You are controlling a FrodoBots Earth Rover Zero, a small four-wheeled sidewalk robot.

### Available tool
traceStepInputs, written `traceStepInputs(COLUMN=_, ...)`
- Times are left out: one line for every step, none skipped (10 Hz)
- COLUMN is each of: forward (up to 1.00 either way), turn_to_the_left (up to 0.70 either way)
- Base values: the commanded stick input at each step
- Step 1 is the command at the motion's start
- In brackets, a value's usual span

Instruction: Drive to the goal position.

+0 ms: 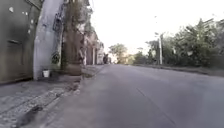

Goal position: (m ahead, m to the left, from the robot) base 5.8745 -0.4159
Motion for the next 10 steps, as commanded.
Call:
traceStepInputs(forward=1.0, turn_to_the_left=0.0)
traceStepInputs(forward=1.0, turn_to_the_left=0.0)
traceStepInputs(forward=1.0, turn_to_the_left=0.0)
traceStepInputs(forward=1.0, turn_to_the_left=0.0)
traceStepInputs(forward=1.0, turn_to_the_left=0.0)
traceStepInputs(forward=1.0, turn_to_the_left=0.0)
traceStepInputs(forward=1.0, turn_to_the_left=0.0)
traceStepInputs(forward=1.0, turn_to_the_left=0.0)
traceStepInputs(forward=1.0, turn_to_the_left=-0.1)
traceStepInputs(forward=1.0, turn_to_the_left=-0.4)
